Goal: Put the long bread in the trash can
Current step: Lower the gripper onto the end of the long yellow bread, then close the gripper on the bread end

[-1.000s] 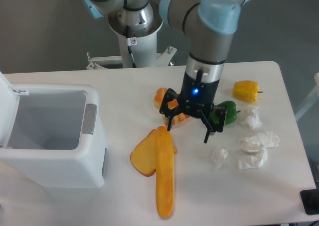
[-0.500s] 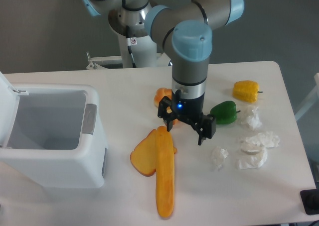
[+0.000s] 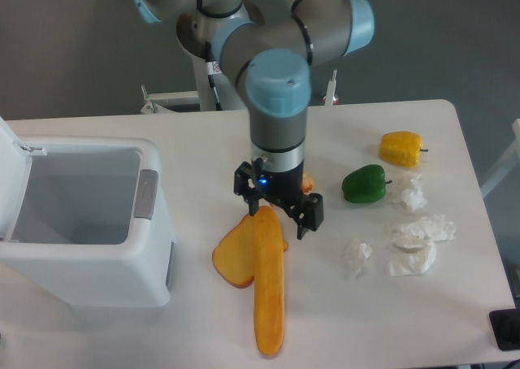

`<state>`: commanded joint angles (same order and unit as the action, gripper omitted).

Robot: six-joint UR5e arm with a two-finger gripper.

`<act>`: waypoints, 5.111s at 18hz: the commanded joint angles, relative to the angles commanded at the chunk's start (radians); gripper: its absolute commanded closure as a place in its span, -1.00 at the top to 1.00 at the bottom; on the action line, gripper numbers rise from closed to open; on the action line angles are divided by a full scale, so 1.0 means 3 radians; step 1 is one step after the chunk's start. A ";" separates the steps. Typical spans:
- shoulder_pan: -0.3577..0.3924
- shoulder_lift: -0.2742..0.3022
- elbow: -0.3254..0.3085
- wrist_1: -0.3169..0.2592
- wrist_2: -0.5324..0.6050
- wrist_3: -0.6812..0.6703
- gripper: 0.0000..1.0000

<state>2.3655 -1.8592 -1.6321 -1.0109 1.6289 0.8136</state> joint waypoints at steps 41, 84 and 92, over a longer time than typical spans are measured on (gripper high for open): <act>-0.0005 -0.0670 -0.0143 -0.0276 0.0154 -0.1107 0.98; 0.0056 -0.0435 0.0408 -0.1314 0.0159 -0.0519 -0.97; 0.0102 -0.0057 0.0639 -0.1330 0.0129 -0.0151 -0.98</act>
<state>2.3961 -1.8762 -1.4404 -1.4097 1.6674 0.7684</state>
